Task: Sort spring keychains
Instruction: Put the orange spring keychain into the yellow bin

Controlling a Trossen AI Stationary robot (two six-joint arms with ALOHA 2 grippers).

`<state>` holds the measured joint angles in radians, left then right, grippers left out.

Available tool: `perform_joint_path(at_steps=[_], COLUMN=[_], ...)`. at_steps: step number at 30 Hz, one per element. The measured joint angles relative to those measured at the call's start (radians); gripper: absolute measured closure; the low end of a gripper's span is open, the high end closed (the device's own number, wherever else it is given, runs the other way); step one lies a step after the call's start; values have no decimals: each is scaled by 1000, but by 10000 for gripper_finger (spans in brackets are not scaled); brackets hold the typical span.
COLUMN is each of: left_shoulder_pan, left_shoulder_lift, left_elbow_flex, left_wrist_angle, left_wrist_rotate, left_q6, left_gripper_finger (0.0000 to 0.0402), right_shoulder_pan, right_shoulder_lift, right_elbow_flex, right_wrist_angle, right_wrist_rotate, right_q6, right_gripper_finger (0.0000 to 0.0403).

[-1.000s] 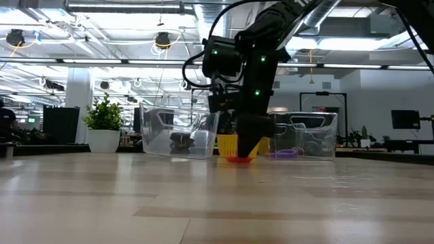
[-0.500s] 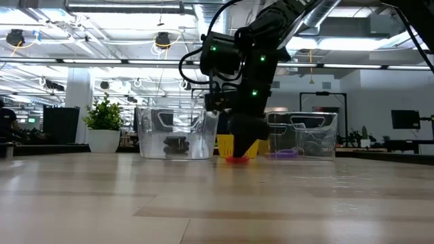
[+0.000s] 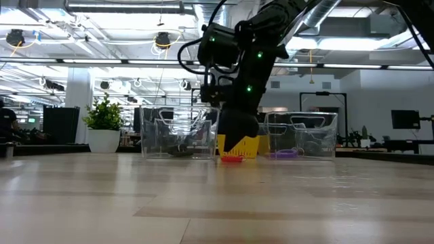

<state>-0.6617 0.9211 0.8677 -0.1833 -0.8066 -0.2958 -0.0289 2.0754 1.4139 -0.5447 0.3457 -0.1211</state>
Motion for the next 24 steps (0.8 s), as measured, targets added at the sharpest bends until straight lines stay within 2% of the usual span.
perform_joint_path(at_steps=[11, 19, 24], left_shoulder_pan=[-1, -1, -1], left_shoulder_lift=[0, 0, 0], left_elbow_flex=[0, 1, 1], left_wrist_angle=[-1, -3, -2], left_wrist_rotate=[0, 1, 11], left_q6=[0, -1, -1], left_gripper_finger=[398, 398, 398], right_shoulder_pan=[74, 82, 52], right_shoulder_lift=[-30, -75, -75], right_elbow_flex=[0, -51, -125], right_wrist_angle=[-35, -28, 44], right_wrist_rotate=[150, 181, 146], right_q6=[33, 45, 43], right_gripper_finger=[403, 403, 403])
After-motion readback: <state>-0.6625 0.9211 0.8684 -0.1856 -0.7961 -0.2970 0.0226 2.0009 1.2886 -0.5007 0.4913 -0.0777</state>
